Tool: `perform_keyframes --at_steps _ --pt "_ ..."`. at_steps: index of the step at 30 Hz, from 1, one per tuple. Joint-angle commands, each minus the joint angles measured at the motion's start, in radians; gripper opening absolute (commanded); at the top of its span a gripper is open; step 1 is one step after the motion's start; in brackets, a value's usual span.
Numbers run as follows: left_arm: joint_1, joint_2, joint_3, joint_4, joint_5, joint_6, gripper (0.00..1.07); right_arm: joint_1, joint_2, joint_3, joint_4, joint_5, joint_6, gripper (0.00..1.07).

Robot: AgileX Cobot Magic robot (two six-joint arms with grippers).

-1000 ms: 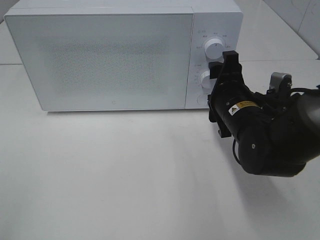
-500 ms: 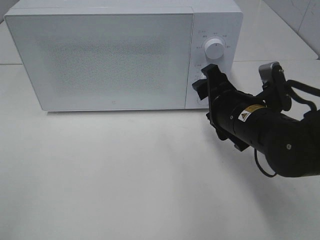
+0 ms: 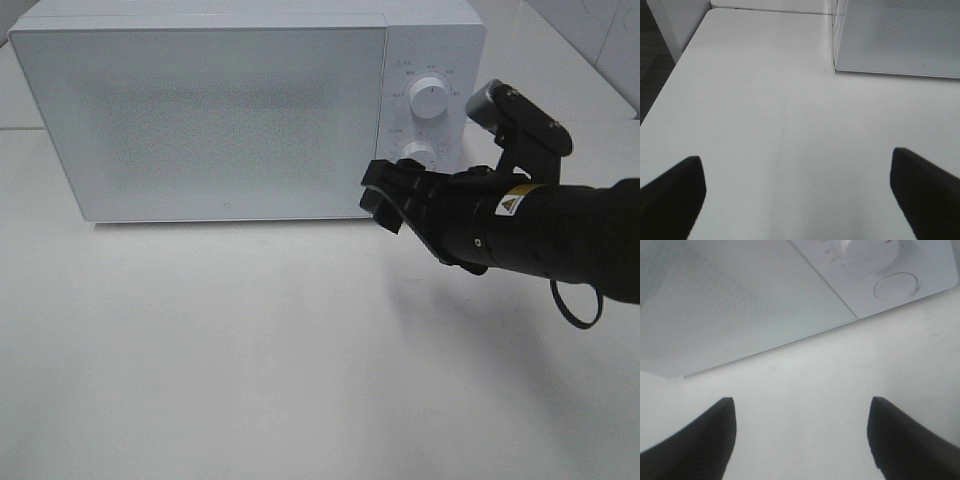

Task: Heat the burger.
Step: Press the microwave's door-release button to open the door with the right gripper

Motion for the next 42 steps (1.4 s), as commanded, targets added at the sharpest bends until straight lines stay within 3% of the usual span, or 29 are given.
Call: perform_keyframes --at_steps 1,9,16,26,42 --pt "0.002 0.000 0.003 -0.002 -0.009 -0.001 0.92 -0.002 -0.037 -0.059 -0.016 0.159 -0.163 0.73" --pt "0.002 0.000 0.003 -0.002 -0.009 -0.001 0.92 -0.002 -0.081 -0.183 -0.023 0.467 -0.394 0.73" --pt "0.002 0.000 0.003 -0.002 -0.009 -0.001 0.92 -0.002 -0.155 -0.264 -0.181 0.760 -0.435 0.73" --pt "0.002 0.000 0.003 -0.002 -0.009 -0.001 0.92 -0.002 -0.333 -0.264 -0.228 0.938 -0.432 0.79" --pt "0.002 0.000 0.003 -0.002 -0.009 -0.001 0.92 -0.002 -0.644 -0.264 -0.378 1.222 -0.331 0.78"
